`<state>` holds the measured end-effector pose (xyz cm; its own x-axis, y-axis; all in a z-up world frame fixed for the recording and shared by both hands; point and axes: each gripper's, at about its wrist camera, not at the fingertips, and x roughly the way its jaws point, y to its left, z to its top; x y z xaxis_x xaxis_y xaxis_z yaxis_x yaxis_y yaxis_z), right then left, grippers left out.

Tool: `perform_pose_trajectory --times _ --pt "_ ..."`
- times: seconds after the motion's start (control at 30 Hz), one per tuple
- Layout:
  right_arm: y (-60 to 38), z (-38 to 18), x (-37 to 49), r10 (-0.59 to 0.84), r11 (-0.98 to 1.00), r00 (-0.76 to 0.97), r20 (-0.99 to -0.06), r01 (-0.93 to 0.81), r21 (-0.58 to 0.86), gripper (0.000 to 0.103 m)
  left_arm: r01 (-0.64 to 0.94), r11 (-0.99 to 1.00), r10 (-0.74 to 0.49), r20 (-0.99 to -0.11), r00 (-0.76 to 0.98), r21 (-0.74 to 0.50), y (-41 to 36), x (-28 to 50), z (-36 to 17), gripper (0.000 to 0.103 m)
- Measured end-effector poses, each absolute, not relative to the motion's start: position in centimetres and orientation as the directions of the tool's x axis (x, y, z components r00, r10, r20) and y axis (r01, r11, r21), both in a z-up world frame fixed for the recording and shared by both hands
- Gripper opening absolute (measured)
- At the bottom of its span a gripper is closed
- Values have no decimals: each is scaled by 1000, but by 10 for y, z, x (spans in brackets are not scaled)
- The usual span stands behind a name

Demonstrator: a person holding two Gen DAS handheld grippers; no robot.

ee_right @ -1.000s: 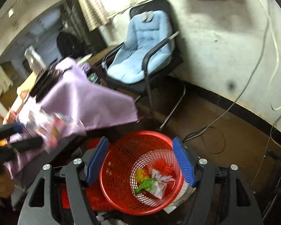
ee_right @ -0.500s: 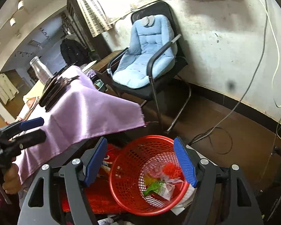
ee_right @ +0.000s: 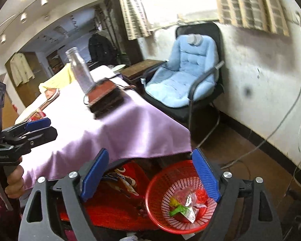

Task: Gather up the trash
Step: 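Open the right gripper over the wastebasket while the left gripper releases the wrapper, then move both open grippers back over the table toward the remaining trash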

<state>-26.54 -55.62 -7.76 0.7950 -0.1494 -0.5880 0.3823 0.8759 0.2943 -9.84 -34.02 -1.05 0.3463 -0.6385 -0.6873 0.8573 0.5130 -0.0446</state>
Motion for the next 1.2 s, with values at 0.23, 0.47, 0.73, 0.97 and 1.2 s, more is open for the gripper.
perform_pose_trajectory --times 0.23,0.47,0.73,0.97,1.2 --pt "-513 -47 -239 -114 922 815 -568 300 246 93 794 604 -637 -639 431 -67 -283 -79 5 96" --pt "-464 -25 -195 -29 955 832 -555 187 230 96 706 705 -584 -618 526 -66 -227 -49 6 96" --pt "-394 -15 -116 107 978 805 -584 21 208 97 540 842 -419 -641 643 -9 -148 3 -9 96" --pt "-337 -19 -52 204 974 771 -603 -98 203 97 316 947 -191 -698 690 53 -57 73 -24 96" --pt "-309 -27 -18 268 961 735 -623 -160 226 97 153 988 -129 -731 670 -33 15 126 -24 96"
